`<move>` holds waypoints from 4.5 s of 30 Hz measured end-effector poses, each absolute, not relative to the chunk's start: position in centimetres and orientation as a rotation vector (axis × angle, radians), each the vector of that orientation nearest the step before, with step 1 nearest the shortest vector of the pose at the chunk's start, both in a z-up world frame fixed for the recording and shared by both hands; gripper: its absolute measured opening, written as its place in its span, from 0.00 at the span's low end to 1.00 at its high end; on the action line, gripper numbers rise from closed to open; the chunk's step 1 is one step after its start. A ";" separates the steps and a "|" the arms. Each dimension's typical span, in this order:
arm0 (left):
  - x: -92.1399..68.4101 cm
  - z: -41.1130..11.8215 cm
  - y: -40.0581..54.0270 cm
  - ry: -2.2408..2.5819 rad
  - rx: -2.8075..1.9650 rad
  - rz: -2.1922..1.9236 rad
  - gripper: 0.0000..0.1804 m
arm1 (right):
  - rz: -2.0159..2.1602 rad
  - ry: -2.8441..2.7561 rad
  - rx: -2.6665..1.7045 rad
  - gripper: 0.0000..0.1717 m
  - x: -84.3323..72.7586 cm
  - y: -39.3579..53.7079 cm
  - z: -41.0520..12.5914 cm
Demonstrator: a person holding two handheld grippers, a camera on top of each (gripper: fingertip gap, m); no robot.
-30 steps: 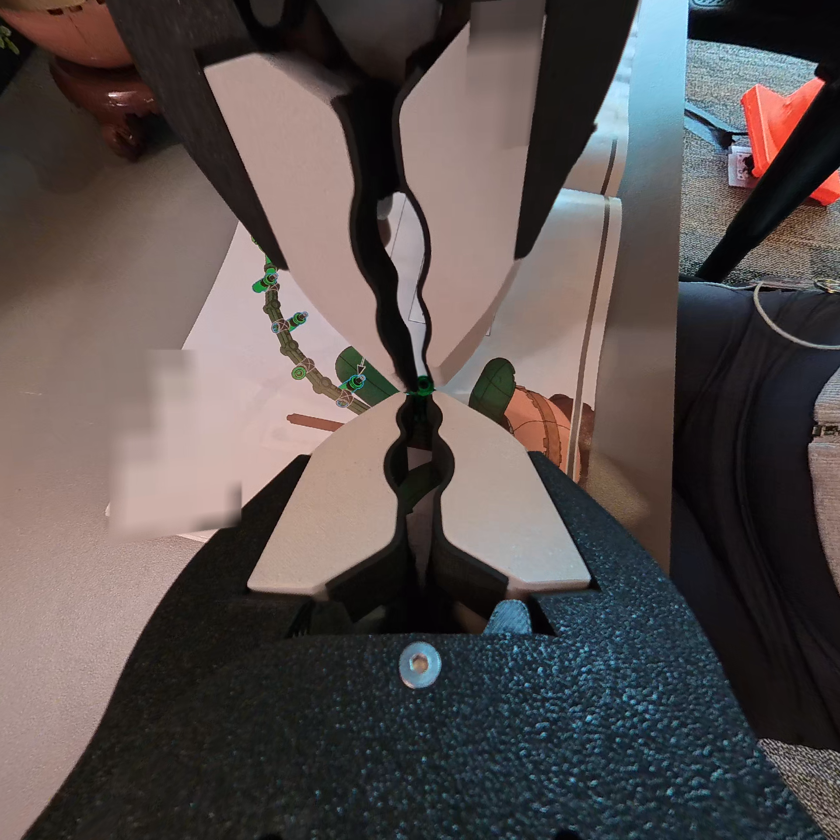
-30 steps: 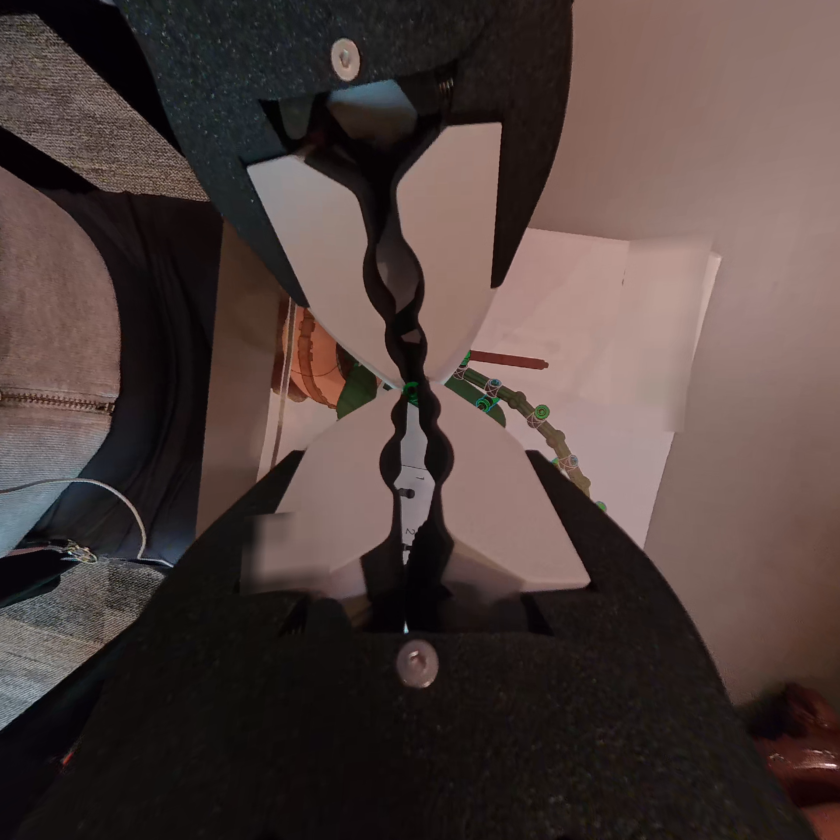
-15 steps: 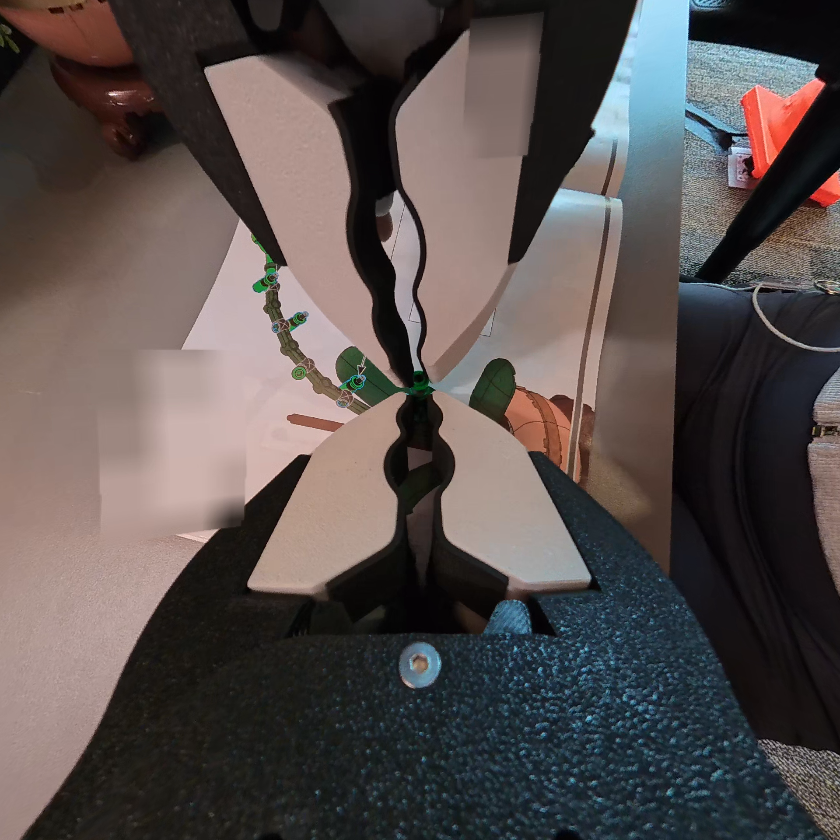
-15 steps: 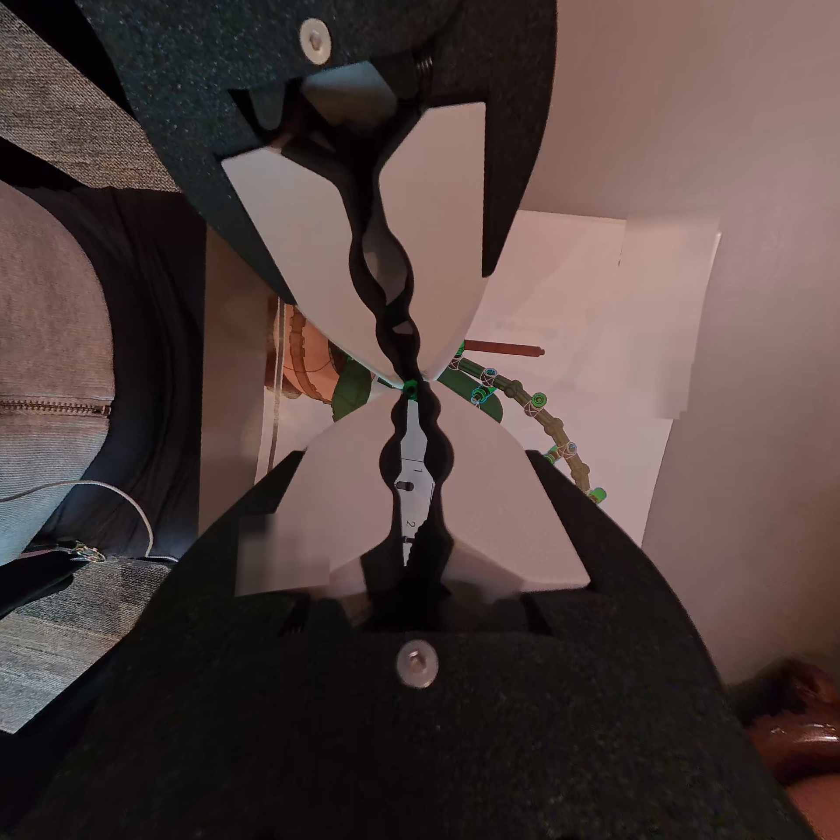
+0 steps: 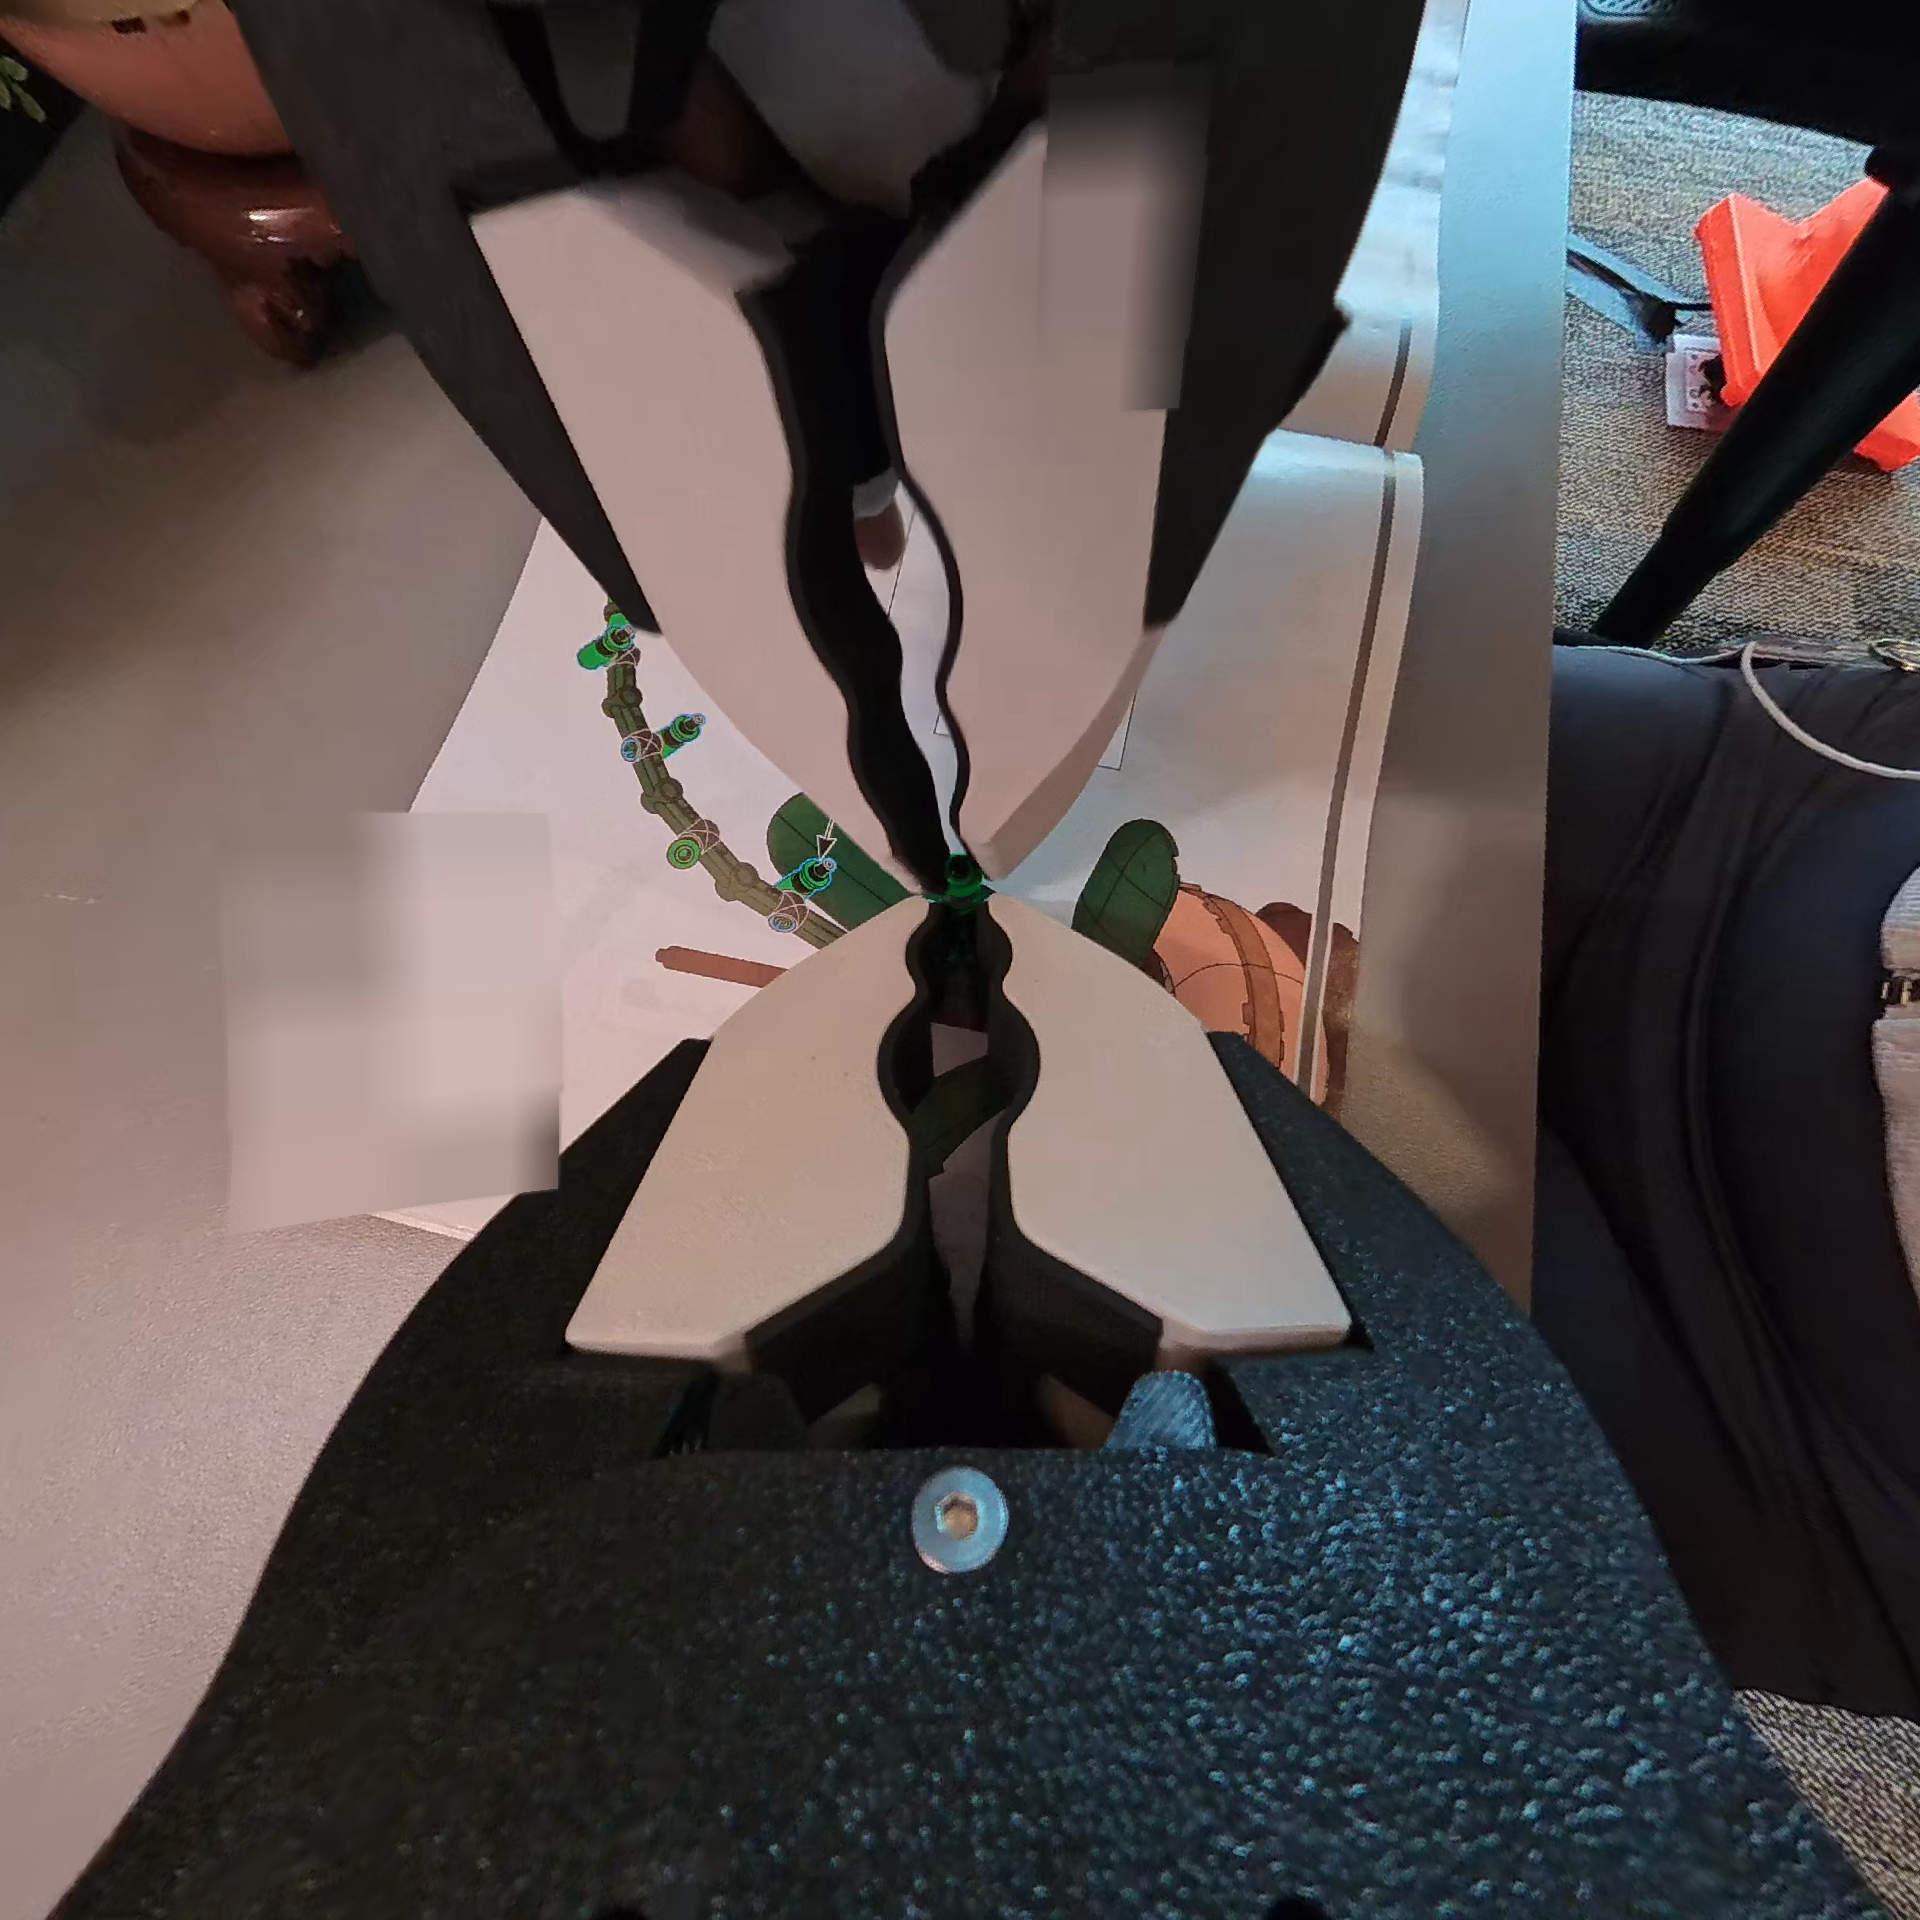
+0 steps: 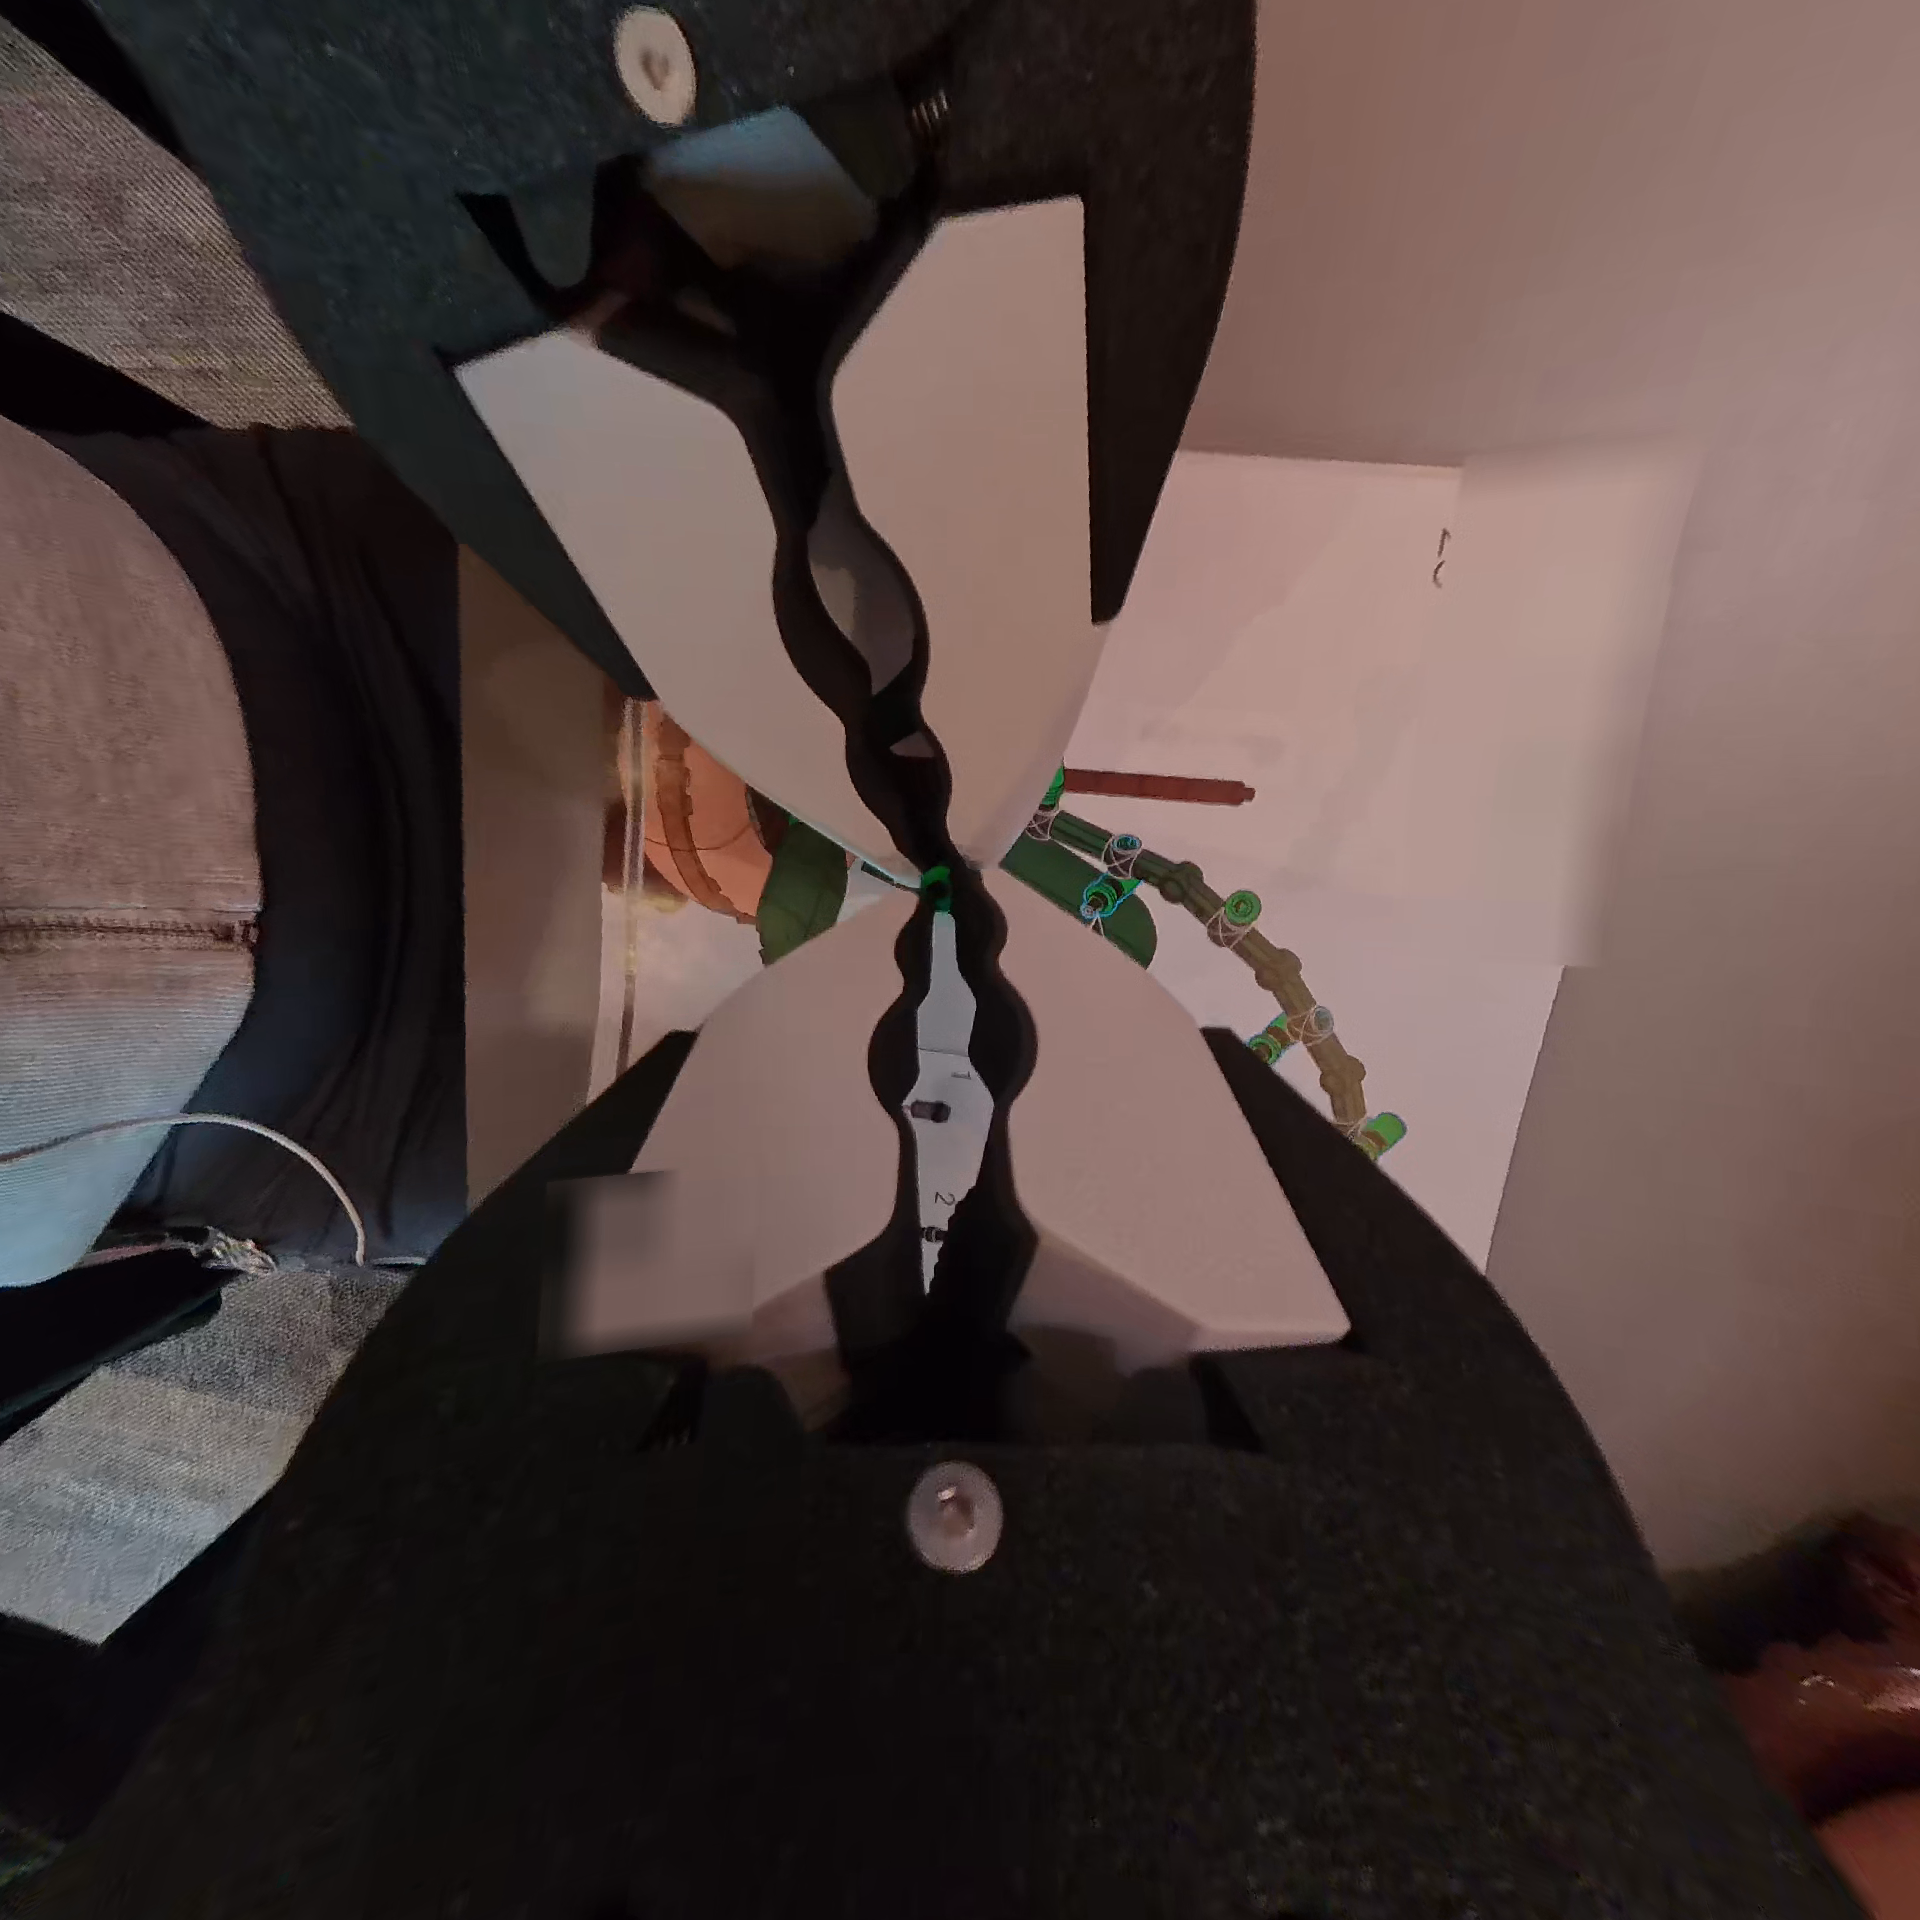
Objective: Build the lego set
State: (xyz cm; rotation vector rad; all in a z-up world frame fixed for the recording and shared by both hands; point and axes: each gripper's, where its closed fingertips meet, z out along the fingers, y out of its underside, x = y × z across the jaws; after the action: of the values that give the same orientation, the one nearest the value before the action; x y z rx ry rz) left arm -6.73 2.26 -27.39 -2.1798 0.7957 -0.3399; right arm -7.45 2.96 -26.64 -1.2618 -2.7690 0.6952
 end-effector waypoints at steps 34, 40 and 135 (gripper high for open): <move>-6.5 -27.4 2.1 0.812 -2.177 -0.353 0.02 | 0.617 -2.680 -1.180 0.01 -7.3 2.9 -26.0; -6.5 -27.4 2.1 0.810 -2.178 -0.354 0.02 | 0.611 -2.706 -1.212 0.01 -7.4 2.9 -26.1; -4.0 -25.0 0.6 0.907 -2.094 -0.454 0.03 | 1.028 -2.254 -1.035 0.04 -4.8 0.9 -24.2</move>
State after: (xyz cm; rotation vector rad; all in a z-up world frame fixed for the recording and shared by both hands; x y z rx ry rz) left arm -4.01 0.62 -24.96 -2.0942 0.9068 -0.4543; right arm -4.80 0.89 -24.25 -1.0354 -2.2538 1.0281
